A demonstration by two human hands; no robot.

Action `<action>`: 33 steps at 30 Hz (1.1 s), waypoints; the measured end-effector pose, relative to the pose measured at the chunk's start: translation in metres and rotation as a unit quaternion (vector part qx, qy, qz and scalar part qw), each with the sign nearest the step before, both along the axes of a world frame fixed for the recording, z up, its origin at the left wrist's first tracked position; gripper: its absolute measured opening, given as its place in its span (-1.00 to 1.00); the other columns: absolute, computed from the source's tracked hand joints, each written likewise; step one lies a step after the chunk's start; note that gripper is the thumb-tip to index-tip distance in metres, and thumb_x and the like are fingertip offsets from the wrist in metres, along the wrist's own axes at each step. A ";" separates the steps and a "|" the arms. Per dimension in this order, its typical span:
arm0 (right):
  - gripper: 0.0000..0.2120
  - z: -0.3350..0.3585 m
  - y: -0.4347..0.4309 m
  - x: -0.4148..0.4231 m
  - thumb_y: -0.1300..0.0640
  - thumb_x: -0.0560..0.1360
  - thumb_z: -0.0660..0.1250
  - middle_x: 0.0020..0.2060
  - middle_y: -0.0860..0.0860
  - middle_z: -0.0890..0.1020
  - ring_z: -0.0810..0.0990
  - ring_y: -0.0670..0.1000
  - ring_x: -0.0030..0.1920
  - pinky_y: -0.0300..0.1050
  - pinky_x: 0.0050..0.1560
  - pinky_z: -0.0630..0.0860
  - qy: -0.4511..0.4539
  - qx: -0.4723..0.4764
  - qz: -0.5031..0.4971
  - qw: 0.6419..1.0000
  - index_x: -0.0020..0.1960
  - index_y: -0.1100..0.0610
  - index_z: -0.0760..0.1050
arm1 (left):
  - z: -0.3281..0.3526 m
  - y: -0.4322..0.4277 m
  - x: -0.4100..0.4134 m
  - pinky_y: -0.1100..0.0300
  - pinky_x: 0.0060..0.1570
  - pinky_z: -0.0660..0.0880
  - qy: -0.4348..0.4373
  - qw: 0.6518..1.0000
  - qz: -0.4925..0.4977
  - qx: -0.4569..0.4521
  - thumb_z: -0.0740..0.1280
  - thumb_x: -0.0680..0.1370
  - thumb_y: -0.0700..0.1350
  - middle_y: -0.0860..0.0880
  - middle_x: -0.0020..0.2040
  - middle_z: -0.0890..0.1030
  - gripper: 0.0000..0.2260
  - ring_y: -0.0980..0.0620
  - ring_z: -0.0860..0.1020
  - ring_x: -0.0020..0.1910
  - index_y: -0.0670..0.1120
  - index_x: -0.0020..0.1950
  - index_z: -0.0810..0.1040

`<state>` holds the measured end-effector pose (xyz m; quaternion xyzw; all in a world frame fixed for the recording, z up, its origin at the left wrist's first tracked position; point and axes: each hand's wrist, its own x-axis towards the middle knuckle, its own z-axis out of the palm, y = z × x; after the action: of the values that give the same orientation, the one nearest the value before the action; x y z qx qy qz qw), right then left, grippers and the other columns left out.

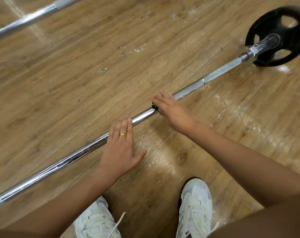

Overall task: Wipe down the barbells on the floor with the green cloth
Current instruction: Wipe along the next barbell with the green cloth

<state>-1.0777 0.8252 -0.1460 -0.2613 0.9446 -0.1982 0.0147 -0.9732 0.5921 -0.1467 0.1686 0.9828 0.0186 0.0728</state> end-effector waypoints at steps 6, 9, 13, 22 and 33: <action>-0.65 -0.003 0.014 0.005 0.31 0.59 0.23 0.28 0.21 0.55 0.42 0.28 0.39 0.18 0.50 0.22 0.010 -0.003 -0.032 0.999 0.36 0.31 0.46 | -0.007 0.005 0.014 -0.16 0.58 0.03 -0.001 1.000 -0.015 0.007 0.07 0.55 0.36 -0.28 0.62 0.07 -0.09 -0.25 0.09 0.60 -0.31 0.62 -0.02; -0.67 -0.010 0.010 0.020 0.32 0.58 0.24 0.26 0.20 0.55 0.42 0.25 0.36 0.25 0.47 0.29 0.038 -0.005 -0.031 0.999 0.34 0.32 0.47 | -0.011 0.006 0.023 -0.17 0.58 0.03 0.008 1.000 -0.026 0.003 0.03 0.57 0.35 -0.29 0.62 0.06 -0.11 -0.25 0.06 0.61 -0.31 0.62 -0.05; -0.65 -0.010 0.028 0.023 0.30 0.58 0.30 0.27 0.16 0.53 0.41 0.19 0.36 0.17 0.54 0.17 0.063 0.013 0.006 0.998 0.36 0.27 0.44 | -0.014 0.008 0.033 -0.17 0.58 0.01 0.025 0.999 -0.048 -0.006 0.04 0.58 0.31 -0.32 0.61 0.06 -0.13 -0.26 0.05 0.61 -0.33 0.62 -0.04; -0.67 0.000 0.033 0.044 0.30 0.60 0.22 0.24 0.21 0.56 0.47 0.24 0.31 0.19 0.51 0.22 0.016 0.019 0.032 0.999 0.34 0.33 0.48 | -0.017 0.012 0.056 -0.16 0.57 -0.01 0.042 0.996 -0.082 0.003 0.11 0.59 0.19 -0.32 0.62 0.01 -0.20 -0.28 0.03 0.62 -0.33 0.62 -0.03; -0.67 0.012 0.038 0.068 0.36 0.61 0.22 0.27 0.25 0.55 0.44 0.27 0.36 0.14 0.54 0.05 -0.033 0.009 0.008 0.999 0.35 0.35 0.47 | -0.029 0.010 0.071 -0.13 0.58 -0.07 0.061 0.990 -0.126 0.008 0.21 0.56 0.10 -0.30 0.64 -0.08 -0.19 -0.25 -0.06 0.63 -0.32 0.62 -0.04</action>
<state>-1.0095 0.8627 -0.1335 -0.2616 0.9434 -0.1978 0.0494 -0.9021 0.6021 -0.1762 0.2926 0.9561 0.0069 0.0132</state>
